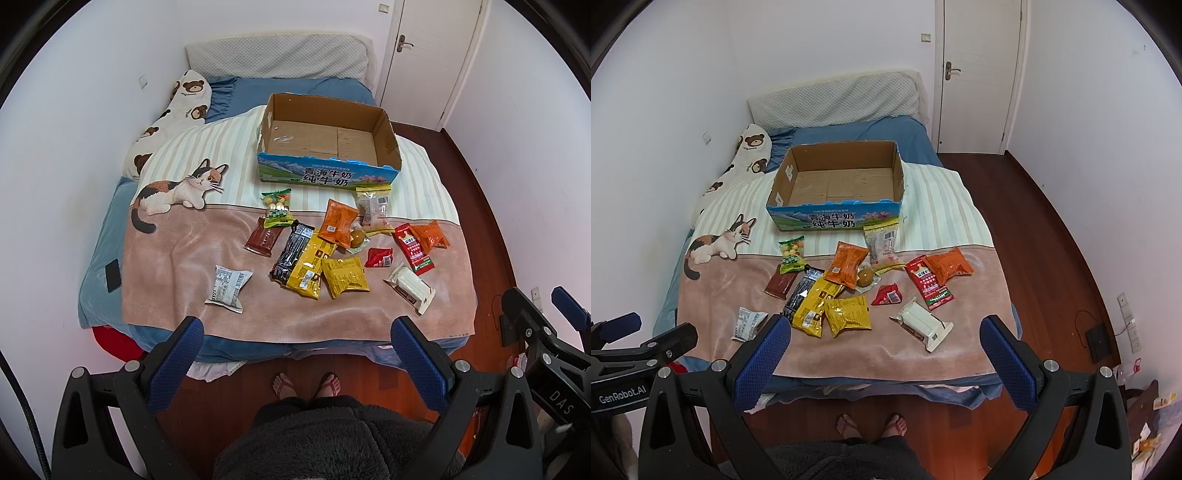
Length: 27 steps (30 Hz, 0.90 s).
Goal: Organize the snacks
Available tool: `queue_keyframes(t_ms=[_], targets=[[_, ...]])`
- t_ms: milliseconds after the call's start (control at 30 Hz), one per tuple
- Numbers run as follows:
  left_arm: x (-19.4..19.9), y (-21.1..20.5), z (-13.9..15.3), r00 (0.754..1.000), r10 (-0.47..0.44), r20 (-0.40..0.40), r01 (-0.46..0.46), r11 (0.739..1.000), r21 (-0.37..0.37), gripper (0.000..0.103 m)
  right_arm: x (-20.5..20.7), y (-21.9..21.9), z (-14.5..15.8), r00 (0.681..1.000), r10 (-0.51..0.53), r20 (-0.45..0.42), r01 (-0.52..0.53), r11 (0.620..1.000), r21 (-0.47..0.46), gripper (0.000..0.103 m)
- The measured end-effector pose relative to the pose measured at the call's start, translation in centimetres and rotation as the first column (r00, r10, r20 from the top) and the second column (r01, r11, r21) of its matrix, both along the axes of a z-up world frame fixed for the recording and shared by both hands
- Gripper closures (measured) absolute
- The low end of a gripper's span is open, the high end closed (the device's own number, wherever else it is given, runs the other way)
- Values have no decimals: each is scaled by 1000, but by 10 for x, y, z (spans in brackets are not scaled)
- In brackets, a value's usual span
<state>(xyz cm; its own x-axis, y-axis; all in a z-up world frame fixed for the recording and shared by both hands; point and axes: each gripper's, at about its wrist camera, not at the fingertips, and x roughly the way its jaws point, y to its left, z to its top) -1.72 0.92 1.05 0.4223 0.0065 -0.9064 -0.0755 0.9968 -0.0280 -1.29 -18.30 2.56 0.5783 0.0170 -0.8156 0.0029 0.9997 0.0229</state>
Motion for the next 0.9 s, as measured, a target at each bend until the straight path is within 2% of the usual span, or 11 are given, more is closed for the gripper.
queue_keyframes(t_ms=[233, 400, 533, 600, 700, 900], targets=[[2, 0, -1, 1000, 0, 1, 0, 1000, 1, 0, 5, 4, -2, 1000, -5, -11, 5, 1000, 13, 0], [22, 14, -19, 1000, 9, 1, -9, 1000, 24, 0, 22, 0, -20, 998, -48, -46, 51, 997, 66, 0], [47, 25, -46, 1000, 2, -8, -1, 997, 78, 0, 43, -9, -53, 987, -98, -125, 115, 985, 132, 0], [61, 33, -67, 1000, -1, -26, 4, 993, 119, 0, 52, -11, -70, 979, -121, -163, 145, 979, 142, 0], [79, 42, -91, 999, -4, -48, 11, 990, 142, 0, 62, -14, -98, 963, -163, -213, 197, 969, 147, 0], [115, 48, -145, 990, -47, -132, 72, 978, 194, 0, 94, -20, -166, 912, -191, -364, 286, 930, 229, 0]])
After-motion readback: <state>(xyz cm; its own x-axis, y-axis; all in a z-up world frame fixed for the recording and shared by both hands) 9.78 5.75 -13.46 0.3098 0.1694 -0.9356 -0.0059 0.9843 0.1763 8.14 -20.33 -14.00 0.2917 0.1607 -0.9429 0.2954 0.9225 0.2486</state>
